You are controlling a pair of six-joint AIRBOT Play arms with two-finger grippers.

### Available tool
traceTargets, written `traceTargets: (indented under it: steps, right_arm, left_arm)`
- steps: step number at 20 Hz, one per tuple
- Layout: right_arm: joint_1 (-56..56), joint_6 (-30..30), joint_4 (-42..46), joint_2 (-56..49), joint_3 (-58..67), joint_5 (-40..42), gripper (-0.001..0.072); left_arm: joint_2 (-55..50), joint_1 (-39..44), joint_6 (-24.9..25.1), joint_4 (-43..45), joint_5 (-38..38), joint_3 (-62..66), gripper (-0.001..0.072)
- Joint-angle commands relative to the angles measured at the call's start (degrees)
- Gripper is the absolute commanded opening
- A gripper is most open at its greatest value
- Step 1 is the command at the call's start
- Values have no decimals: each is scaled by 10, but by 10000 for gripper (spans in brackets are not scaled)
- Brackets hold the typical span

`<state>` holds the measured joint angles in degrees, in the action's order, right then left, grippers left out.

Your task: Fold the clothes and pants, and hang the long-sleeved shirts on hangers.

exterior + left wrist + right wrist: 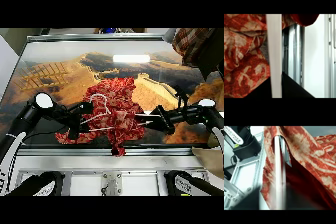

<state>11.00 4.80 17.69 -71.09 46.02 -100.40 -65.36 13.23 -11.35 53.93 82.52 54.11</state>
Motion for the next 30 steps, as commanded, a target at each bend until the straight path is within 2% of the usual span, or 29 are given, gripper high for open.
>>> traceTargets:
  steps: [1, 16, 18, 24, 30]
  right_arm:
    - [0, 0, 0, 0, 0, 0, 18]
    - [0, 0, 0, 0, 0, 1, 12]
    - [0, 0, 0, 0, 0, 1, 11]
    - [0, 34, -4, 1, 0, -1, 9]
    - [0, 34, -13, 2, 0, -1, 8]
  left_arm:
    - [0, 0, 0, 0, 0, 0, 22]
    - [0, 0, -5, 5, 0, 0, 27]
    - [0, 0, -33, 6, -2, 0, 380]
    - [0, 0, -44, 11, -1, 0, 387]
    - [1, -15, -142, 29, -22, 0, 387]
